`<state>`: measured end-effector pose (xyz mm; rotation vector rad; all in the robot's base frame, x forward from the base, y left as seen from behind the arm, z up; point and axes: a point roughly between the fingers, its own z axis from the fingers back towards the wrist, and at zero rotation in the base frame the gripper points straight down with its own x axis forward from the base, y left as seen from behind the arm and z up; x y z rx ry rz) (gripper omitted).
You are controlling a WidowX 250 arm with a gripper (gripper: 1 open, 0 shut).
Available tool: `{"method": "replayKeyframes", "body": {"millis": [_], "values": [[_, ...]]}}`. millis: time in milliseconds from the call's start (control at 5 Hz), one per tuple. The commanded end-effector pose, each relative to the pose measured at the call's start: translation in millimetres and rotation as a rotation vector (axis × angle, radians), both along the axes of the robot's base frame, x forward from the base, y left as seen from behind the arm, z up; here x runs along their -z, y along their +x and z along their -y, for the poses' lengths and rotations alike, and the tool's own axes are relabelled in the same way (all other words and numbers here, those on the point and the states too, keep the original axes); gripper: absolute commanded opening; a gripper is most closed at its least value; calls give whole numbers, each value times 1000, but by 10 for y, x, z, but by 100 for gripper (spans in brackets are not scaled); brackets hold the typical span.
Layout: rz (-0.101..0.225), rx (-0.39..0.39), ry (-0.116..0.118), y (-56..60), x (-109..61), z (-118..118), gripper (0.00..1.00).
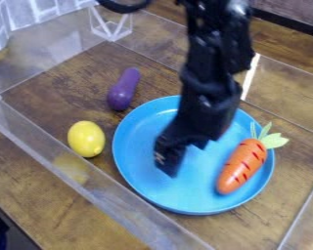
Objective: Move the carrot to the right side
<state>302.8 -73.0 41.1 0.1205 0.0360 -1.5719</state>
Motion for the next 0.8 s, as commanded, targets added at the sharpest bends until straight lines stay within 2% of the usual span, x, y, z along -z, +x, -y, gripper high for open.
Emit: {"method": "replayKeyframes", "body": {"millis": [0, 200, 600], "values": [[51, -17, -3, 176, -7, 205, 100], [37, -32, 2, 154, 48, 143, 100], [36, -50, 3, 138, 38, 83, 100]]}}
